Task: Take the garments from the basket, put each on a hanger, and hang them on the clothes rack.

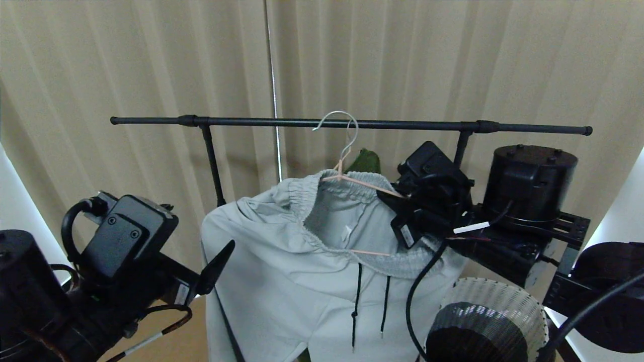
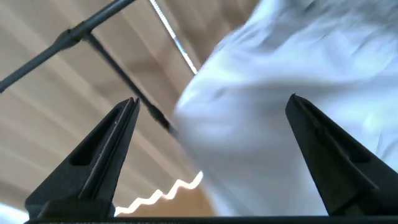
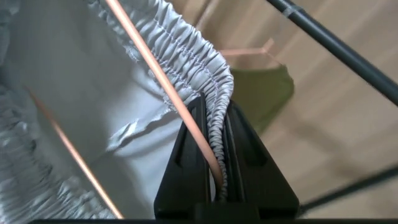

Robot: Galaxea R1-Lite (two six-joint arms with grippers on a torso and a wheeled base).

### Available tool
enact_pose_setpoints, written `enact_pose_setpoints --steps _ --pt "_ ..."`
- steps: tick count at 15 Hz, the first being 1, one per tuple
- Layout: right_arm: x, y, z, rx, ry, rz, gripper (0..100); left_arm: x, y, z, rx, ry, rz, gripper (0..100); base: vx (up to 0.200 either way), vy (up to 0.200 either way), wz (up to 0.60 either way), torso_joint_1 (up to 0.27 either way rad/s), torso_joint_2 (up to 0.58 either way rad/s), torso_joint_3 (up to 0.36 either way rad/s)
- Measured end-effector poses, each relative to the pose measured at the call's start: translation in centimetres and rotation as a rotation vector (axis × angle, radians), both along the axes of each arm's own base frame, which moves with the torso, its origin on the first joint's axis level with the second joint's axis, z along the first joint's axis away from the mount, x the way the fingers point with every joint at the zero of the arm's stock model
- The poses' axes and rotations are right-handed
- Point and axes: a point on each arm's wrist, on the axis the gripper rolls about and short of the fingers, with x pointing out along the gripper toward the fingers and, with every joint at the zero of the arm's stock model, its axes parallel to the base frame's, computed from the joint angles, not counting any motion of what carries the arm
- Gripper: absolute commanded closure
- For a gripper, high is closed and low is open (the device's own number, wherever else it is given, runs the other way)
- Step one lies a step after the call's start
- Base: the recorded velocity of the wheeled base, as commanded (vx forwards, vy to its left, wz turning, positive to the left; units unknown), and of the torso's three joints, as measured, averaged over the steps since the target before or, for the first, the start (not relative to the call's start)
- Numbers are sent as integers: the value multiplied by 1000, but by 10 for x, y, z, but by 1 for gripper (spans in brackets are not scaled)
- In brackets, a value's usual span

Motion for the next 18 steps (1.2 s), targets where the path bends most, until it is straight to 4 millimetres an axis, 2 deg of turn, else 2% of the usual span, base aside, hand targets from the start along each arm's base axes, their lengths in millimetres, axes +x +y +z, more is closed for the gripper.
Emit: enact_pose_setpoints --steps 6,9,12,13,16,18 --pt "-36 -38 15 29 -35 -21 100 -9 33 -29 17 116 -76 0 0 0 0 0 0 0" --pt "-45 -43 23 52 -58 11 100 -5 34 -33 15 140 -102 0 0 0 0 0 0 0" --pt "-51 -45 31 71 -80 44 100 9 28 -31 15 143 -105 0 0 0 0 0 0 0" --pt "-52 -45 32 75 -86 45 100 12 27 -32 16 146 -105 100 0 0 0 0 0 0" --pt "-55 -47 35 80 -95 44 100 16 26 -34 23 161 -102 100 0 0 0 0 0 0" --pt "-53 -49 36 78 -97 28 100 18 32 -37 30 171 -67 100 0 0 0 0 0 0"
